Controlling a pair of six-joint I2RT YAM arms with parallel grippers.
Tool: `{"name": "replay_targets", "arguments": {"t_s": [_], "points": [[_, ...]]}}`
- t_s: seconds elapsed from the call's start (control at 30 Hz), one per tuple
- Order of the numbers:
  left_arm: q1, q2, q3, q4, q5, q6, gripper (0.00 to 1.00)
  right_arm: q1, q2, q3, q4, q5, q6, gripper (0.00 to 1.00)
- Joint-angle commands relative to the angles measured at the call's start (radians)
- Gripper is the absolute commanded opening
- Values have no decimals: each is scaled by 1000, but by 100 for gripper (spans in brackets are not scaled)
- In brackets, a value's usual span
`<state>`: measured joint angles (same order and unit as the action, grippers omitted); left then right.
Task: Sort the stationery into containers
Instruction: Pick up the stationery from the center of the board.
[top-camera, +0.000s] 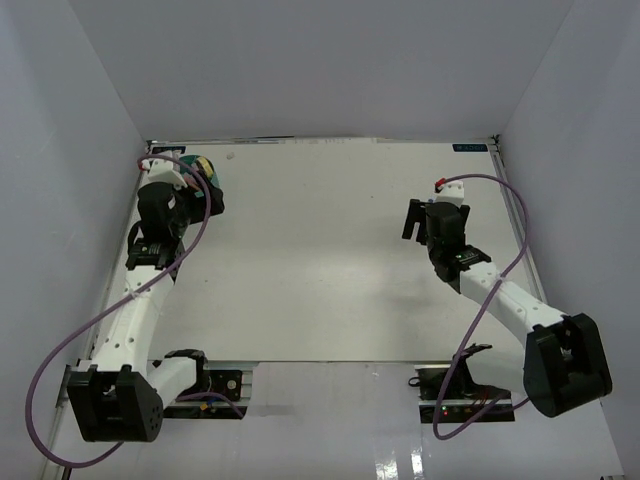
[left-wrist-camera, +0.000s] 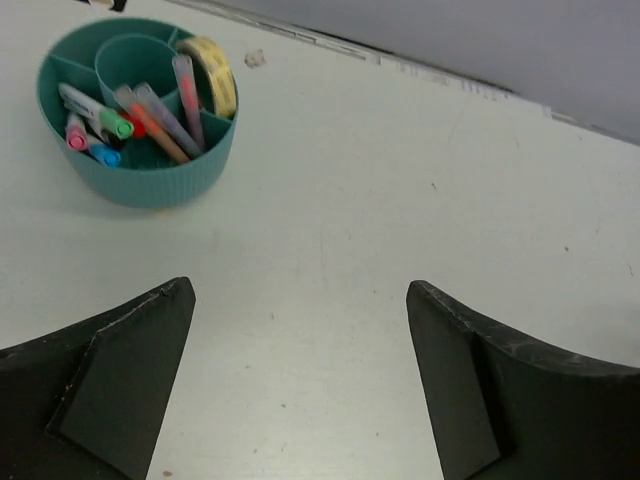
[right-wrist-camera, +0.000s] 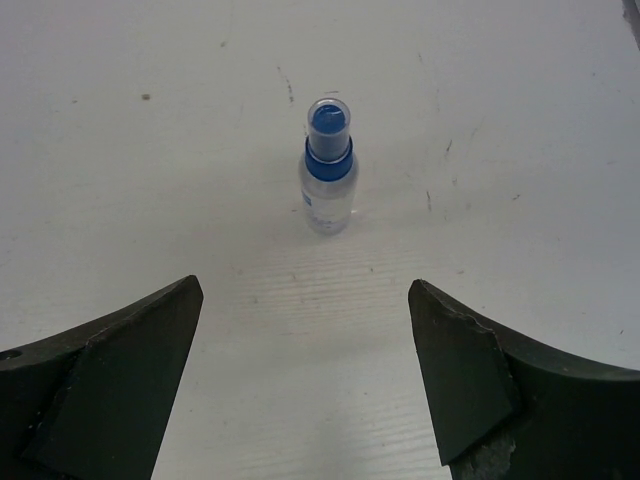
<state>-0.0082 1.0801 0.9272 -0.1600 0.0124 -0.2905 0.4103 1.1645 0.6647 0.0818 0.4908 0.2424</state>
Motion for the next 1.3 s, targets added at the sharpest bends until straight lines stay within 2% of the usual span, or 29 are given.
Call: {"name": "replay_targets", "arguments": {"t_s": [0.0, 0.4, 0.73, 1.27], "points": [[-13, -71, -101, -29, 72, -9, 98, -45, 67, 32, 76, -35, -23, 90], [-62, -124, -131, -18, 66, 4, 98, -123, 254, -62, 479, -112, -92, 95], [-72, -120, -131, -18, 60, 5, 98, -157, 336, -39, 549, -152, -86, 100], [-75, -124, -131, -18, 55, 13, 98, -200, 402, 27, 547, -218, -80, 71]]}}
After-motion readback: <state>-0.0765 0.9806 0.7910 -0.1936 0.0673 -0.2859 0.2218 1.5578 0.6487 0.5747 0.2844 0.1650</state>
